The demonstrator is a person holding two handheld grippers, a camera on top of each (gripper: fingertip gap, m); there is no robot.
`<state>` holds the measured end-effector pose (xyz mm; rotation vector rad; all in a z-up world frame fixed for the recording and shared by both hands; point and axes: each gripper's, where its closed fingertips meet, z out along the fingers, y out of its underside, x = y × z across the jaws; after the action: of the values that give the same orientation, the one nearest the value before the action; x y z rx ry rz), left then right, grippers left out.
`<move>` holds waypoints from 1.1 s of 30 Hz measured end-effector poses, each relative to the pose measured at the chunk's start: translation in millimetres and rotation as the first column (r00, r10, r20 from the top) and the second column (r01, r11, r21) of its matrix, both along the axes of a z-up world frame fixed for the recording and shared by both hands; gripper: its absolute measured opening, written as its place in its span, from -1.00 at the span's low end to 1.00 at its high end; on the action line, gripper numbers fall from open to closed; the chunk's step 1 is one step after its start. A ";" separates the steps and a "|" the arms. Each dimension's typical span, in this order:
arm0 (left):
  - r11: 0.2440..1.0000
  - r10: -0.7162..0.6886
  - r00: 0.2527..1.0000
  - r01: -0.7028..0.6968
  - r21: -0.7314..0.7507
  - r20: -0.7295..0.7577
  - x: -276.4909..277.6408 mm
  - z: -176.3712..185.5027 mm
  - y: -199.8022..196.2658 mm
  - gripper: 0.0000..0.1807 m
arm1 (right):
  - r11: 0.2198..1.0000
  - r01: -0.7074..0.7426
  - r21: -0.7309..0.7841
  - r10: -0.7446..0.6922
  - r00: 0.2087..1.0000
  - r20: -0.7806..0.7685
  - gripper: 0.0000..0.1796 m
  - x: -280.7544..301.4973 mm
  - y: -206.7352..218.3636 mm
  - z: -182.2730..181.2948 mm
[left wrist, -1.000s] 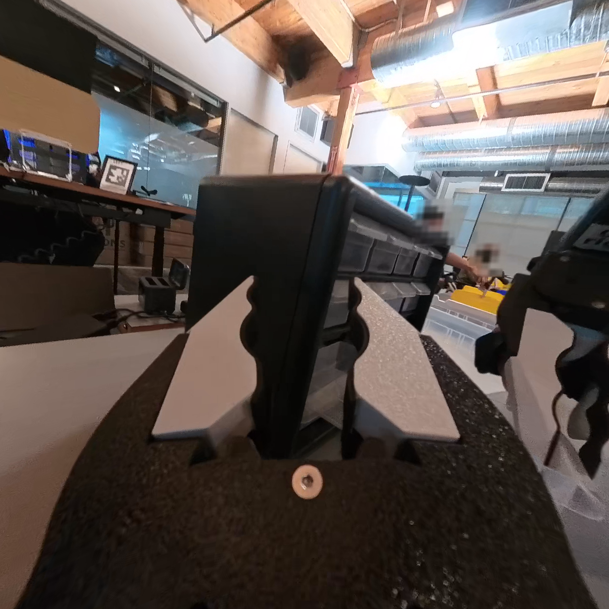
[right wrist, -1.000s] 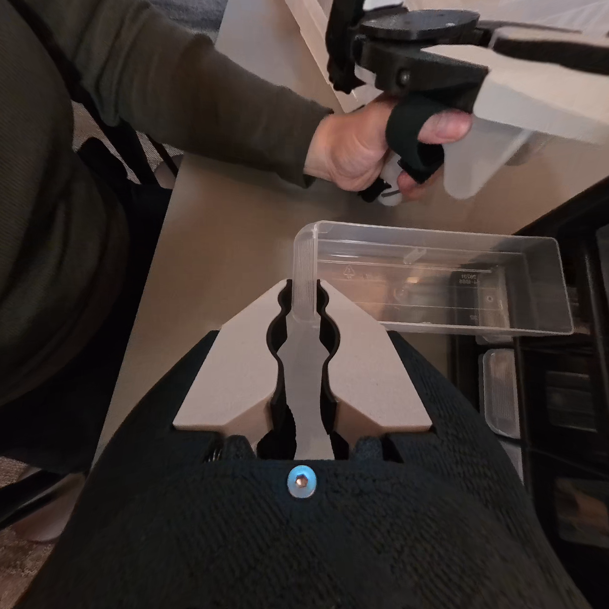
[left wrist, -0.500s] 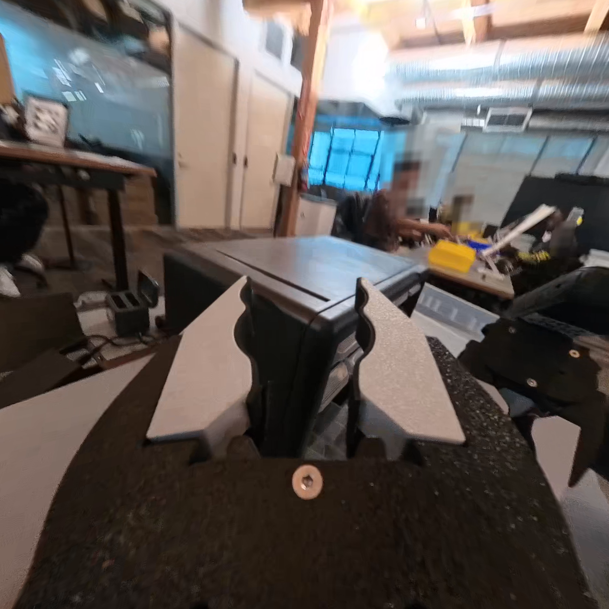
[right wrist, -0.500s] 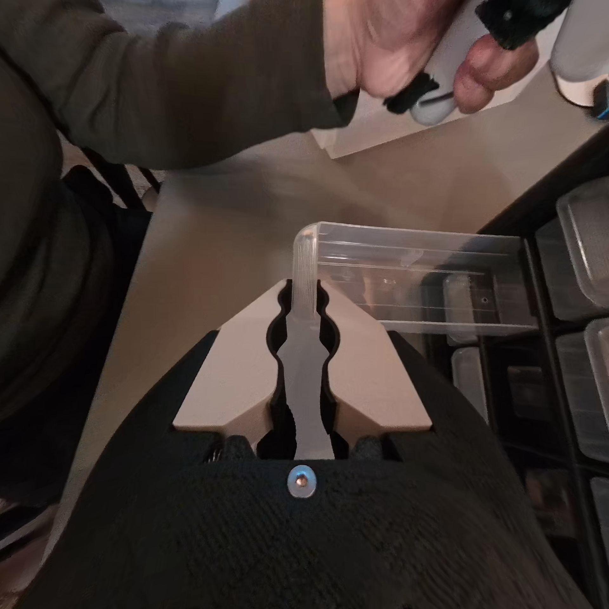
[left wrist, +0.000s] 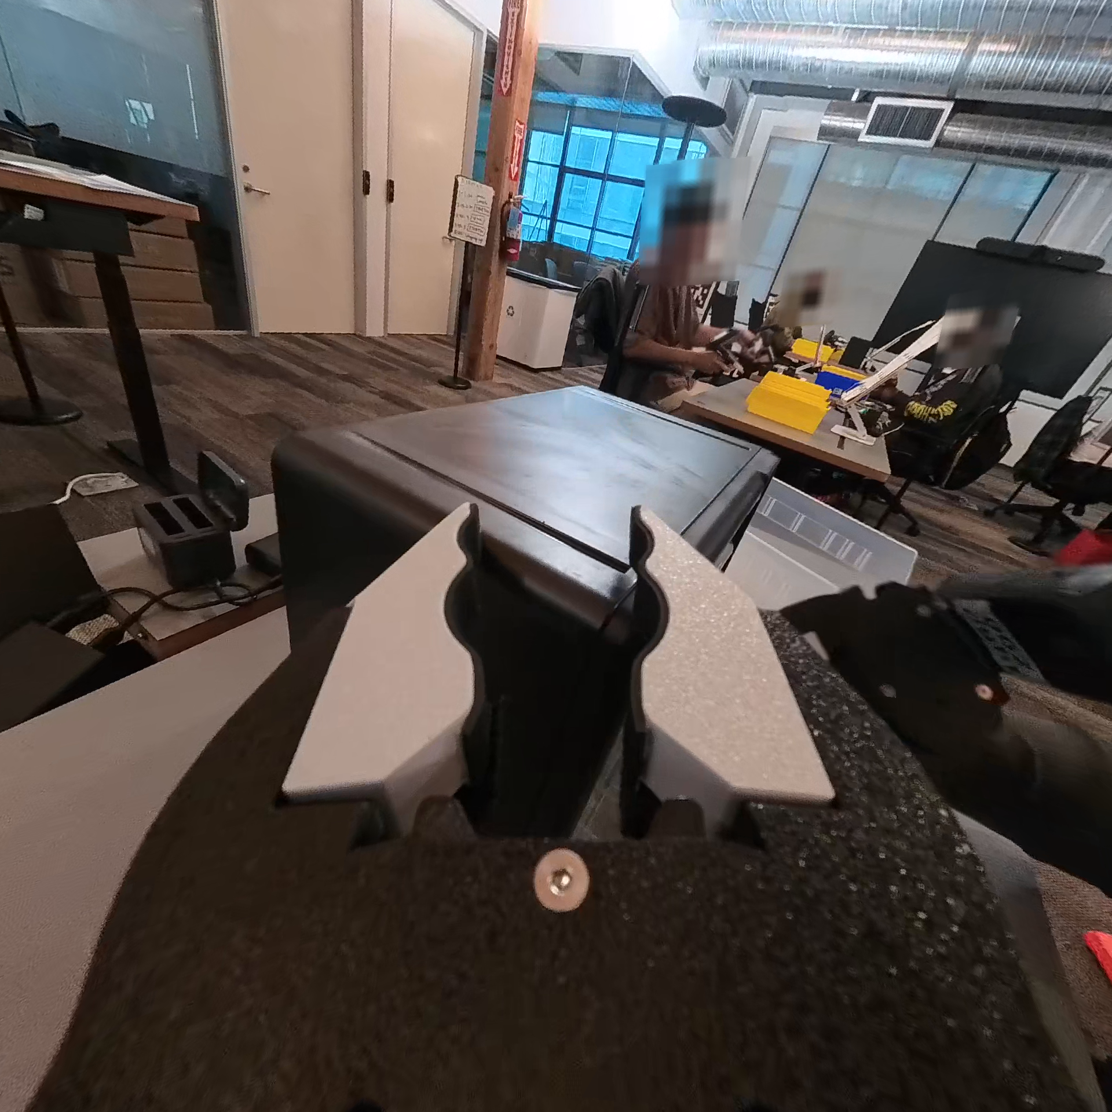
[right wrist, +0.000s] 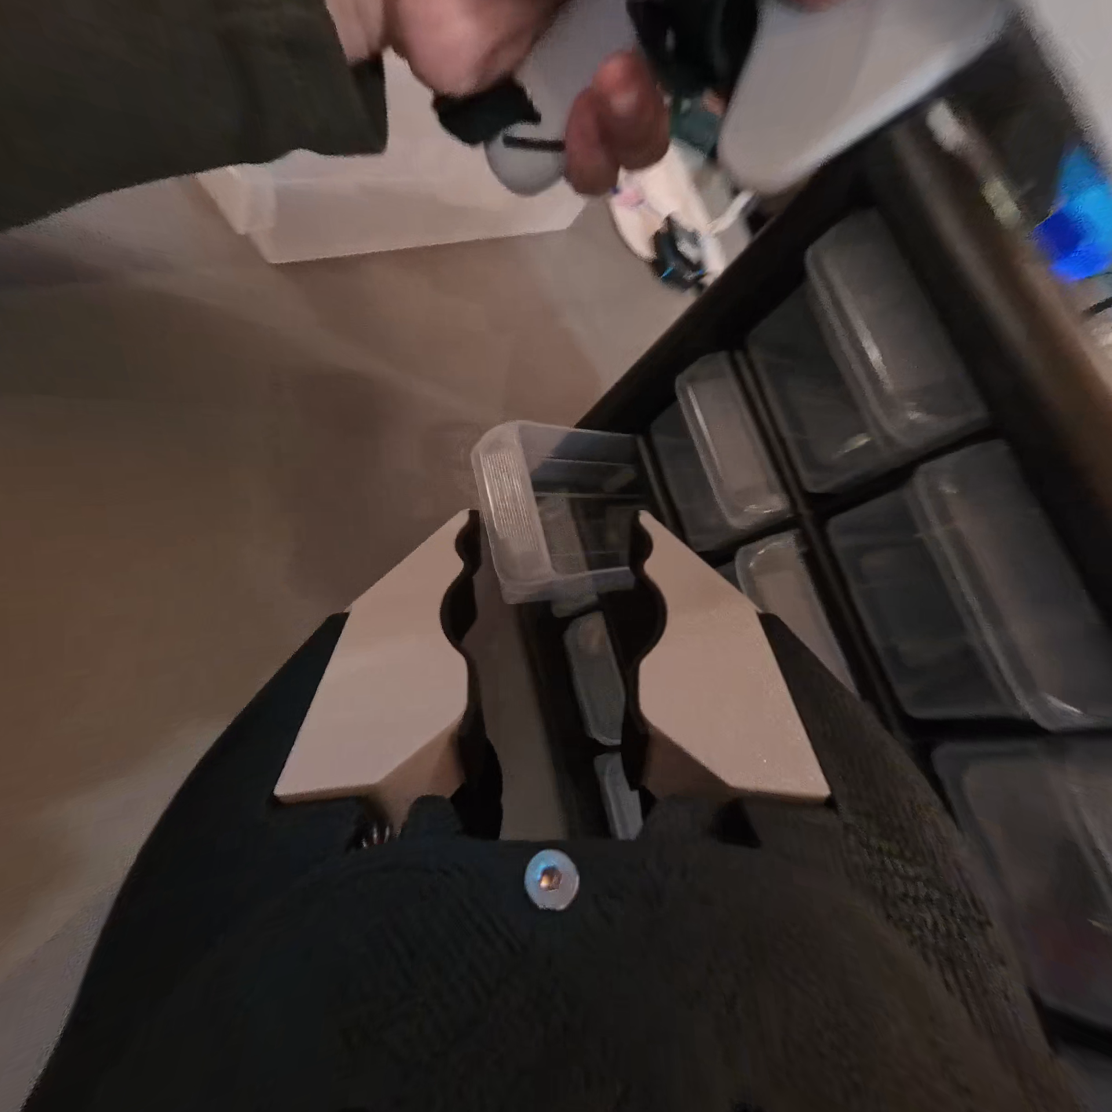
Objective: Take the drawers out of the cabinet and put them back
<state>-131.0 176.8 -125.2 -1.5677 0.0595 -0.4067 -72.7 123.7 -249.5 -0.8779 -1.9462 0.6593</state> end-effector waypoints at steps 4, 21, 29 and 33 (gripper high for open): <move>1.000 -0.008 0.999 0.007 0.012 0.031 -1.0 0.7 -0.4 -0.48 | 0.979 -0.102 0.175 0.133 0.975 -0.177 -0.67 20.5 -38.0 9.0; 0.998 -0.027 0.986 0.016 0.065 0.163 -15.2 1.0 0.3 -0.48 | 0.869 0.401 0.290 -0.292 0.889 -0.353 -1.00 -24.9 32.7 -18.5; 0.992 0.051 0.994 -0.062 0.107 0.099 -22.1 11.3 -5.9 -0.42 | 0.917 0.296 0.266 -0.109 0.829 -0.548 -0.94 9.5 -2.6 7.0; 0.983 0.099 0.987 -0.117 0.143 0.127 -36.7 23.1 -19.1 -0.43 | 0.938 0.304 0.168 -0.153 0.795 -0.587 -0.91 15.8 5.9 13.1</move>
<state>-167.7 157.7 -102.1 -1.3887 -0.0851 -0.4002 -57.0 129.6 -236.4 -0.6457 -1.3173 0.4419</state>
